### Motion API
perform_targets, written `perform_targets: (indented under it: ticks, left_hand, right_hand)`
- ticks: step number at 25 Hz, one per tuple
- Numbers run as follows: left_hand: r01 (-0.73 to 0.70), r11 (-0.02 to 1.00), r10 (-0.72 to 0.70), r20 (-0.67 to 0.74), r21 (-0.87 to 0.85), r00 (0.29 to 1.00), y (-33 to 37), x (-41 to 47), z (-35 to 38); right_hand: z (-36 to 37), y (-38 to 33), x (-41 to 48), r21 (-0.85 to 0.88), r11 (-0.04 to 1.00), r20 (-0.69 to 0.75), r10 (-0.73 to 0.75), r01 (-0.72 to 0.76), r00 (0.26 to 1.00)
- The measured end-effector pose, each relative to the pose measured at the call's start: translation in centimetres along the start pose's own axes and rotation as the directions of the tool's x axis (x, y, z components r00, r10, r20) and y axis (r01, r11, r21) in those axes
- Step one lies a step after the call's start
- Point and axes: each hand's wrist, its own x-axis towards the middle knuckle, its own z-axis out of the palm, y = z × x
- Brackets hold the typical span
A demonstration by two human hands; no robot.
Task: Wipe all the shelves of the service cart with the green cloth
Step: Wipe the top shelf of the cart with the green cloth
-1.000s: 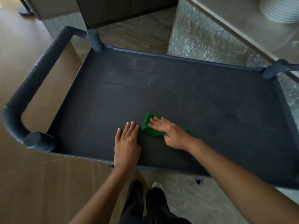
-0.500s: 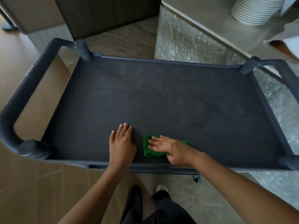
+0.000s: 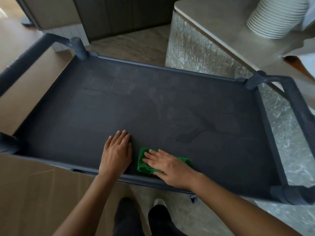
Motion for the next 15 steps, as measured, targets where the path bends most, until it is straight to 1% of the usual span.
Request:
perform_targets:
  ticks: [2, 5, 9, 13, 15]
  left_hand:
    - [0.001, 1.0, -0.002, -0.001, -0.012, 1.0, -0.4, 0.0, -0.1]
    - [-0.005, 1.0, 0.005, 0.019, -0.002, 1.0, -0.3, 0.1, -0.1]
    - [-0.007, 1.0, 0.006, 0.025, 0.014, 1.0, -0.3, -0.1, -0.3]
    - [-0.026, 1.0, 0.026, 0.018, 0.015, 0.999, -0.6, 0.0, -0.3]
    - [-0.029, 0.999, 0.029, 0.011, 0.02, 1.0, -0.7, 0.1, -0.3]
  right_hand:
    - [0.2, 0.0, 0.2, -0.043, 0.999, -0.041, -0.02, 0.018, 0.999]
    - [0.5, 0.5, 1.0, -0.038, 0.999, -0.147, -0.011, 0.005, 0.989]
    - [0.0, 2.4, 4.4, -0.044, 0.993, -0.296, 0.094, -0.112, 0.951]
    - [-2.5, 6.2, 9.2, -0.054, 0.971, -0.352, 0.2, -0.233, 0.914]
    - [-4.2, 8.4, 11.8, -0.045, 0.951, -0.385, 0.267, -0.307, 0.883]
